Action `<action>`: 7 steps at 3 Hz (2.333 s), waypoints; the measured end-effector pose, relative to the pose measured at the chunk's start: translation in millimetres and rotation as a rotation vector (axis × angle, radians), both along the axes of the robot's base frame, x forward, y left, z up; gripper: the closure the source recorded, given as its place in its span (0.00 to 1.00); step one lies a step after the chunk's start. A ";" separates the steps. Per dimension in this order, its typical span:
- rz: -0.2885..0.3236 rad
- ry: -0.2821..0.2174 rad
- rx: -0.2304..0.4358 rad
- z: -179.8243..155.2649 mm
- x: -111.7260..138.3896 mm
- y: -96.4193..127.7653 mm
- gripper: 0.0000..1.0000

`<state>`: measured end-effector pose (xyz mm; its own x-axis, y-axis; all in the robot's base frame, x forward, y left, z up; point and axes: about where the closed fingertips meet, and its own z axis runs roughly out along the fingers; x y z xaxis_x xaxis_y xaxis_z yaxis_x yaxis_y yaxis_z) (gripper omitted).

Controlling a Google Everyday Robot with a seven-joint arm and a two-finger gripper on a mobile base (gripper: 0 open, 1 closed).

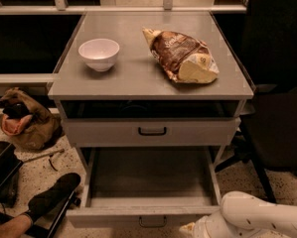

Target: Close middle drawer

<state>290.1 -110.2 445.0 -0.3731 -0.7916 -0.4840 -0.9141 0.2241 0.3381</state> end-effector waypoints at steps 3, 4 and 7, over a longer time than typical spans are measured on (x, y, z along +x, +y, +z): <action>0.001 -0.034 -0.074 3.0 17.3 -5.5 0.00; -0.008 -0.072 -0.113 6.1 48.8 -17.7 0.00; 0.012 -0.154 -0.092 1.1 107.4 -11.1 0.00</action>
Offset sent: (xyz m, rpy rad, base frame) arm 0.0004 0.0001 0.0012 -0.0001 -0.0037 0.0003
